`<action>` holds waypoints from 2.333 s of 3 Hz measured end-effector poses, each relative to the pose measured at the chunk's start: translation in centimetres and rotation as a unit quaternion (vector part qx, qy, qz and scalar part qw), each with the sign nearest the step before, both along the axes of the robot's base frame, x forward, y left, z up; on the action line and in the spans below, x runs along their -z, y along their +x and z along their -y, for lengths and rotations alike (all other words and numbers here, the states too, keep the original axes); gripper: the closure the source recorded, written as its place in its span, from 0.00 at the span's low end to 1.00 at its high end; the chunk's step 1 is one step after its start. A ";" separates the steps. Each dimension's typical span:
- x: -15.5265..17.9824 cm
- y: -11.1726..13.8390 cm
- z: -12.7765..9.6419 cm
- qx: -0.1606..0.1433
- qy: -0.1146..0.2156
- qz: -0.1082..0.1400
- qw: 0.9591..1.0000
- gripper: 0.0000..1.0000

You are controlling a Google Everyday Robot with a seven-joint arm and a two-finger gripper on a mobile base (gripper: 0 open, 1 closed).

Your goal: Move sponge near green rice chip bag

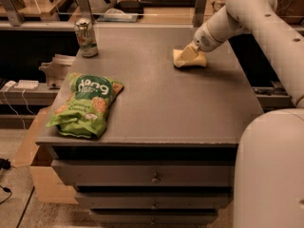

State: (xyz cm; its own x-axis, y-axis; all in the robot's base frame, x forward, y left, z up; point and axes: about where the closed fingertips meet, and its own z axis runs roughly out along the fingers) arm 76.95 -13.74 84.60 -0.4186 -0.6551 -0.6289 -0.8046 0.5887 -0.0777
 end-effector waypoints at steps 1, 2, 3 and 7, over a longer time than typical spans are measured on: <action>-1.5 -0.8 -0.5 -0.022 -0.002 0.014 1.000 0.87; -4.1 -2.7 -2.5 -0.074 -0.008 0.040 0.996 1.00; -6.5 -6.5 -6.4 -0.166 0.005 0.060 0.984 1.00; -8.4 -19.0 -19.9 -0.392 0.144 0.052 0.907 1.00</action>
Offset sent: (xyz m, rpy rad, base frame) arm -0.0589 0.0493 0.0832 -0.0374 -0.1757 0.2995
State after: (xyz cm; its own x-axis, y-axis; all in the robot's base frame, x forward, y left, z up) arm 57.95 6.11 92.95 0.1766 -0.5288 -0.8302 -0.9819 -0.1537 -0.1109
